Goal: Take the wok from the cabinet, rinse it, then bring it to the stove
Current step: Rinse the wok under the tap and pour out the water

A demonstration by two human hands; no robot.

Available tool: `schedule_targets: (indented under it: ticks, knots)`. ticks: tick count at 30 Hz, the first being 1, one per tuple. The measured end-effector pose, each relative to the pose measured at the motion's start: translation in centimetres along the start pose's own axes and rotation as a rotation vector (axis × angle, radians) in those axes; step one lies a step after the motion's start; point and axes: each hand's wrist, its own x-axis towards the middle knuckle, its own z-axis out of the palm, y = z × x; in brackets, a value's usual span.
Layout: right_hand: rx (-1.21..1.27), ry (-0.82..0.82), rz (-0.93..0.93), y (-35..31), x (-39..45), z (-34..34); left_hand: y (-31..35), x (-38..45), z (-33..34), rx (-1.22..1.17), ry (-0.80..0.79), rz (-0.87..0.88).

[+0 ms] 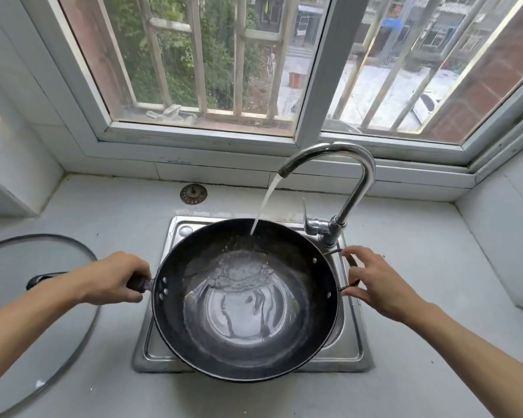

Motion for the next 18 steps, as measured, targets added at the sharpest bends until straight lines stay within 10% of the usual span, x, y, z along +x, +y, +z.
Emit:
schedule_targets:
  ticks: [9, 18]
  knots:
    - [-0.124, -0.357, 0.012, 0.3, 2.2, -0.8, -0.4, -0.6, 0.1, -0.038, 0.154, 0.057]
    - [0.011, -0.245, 0.136, -0.7, 5.4, -1.6, -0.2, -0.7, -0.5, -0.042, 0.271, 0.019]
